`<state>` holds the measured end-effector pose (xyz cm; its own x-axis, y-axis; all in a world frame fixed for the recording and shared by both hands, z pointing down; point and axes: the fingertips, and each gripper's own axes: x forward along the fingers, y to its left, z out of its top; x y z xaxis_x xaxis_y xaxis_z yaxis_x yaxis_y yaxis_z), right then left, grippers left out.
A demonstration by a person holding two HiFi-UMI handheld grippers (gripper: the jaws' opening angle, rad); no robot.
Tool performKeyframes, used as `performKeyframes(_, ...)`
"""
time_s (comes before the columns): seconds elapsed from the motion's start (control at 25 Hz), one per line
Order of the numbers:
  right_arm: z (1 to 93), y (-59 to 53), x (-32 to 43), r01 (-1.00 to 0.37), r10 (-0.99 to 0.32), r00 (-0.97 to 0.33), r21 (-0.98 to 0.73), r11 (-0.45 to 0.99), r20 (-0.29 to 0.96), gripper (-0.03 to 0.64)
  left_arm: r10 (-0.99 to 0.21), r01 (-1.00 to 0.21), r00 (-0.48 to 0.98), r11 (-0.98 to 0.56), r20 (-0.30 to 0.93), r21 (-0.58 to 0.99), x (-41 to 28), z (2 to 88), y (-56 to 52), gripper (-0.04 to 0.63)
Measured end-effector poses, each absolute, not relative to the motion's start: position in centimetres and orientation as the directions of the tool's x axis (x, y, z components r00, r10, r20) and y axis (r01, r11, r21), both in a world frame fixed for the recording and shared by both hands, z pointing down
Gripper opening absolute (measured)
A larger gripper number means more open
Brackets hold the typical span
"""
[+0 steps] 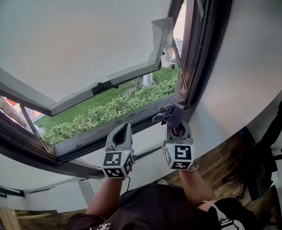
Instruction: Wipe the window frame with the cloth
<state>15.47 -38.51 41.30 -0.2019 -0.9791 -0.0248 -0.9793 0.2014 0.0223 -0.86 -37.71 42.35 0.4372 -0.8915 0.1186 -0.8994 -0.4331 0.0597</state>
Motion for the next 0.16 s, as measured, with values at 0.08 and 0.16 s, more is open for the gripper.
performKeyframes(0.08, 41.39, -38.42, 15.36, -0.978, -0.978, -0.21, 0.022, 0.209, -0.02, 0.026, -0.892, -0.9, 0.436, -0.431, 0.121, 0.061, -0.71, 42.41, -37.68, 0.008)
performKeyframes(0.16, 41.49, -38.3, 15.28, -0.976, -0.976, -0.216, 0.023, 0.216, -0.016, 0.026, -0.892, -0.901, 0.434, -0.43, 0.123, 0.061, -0.55, 42.44, -37.63, 0.009)
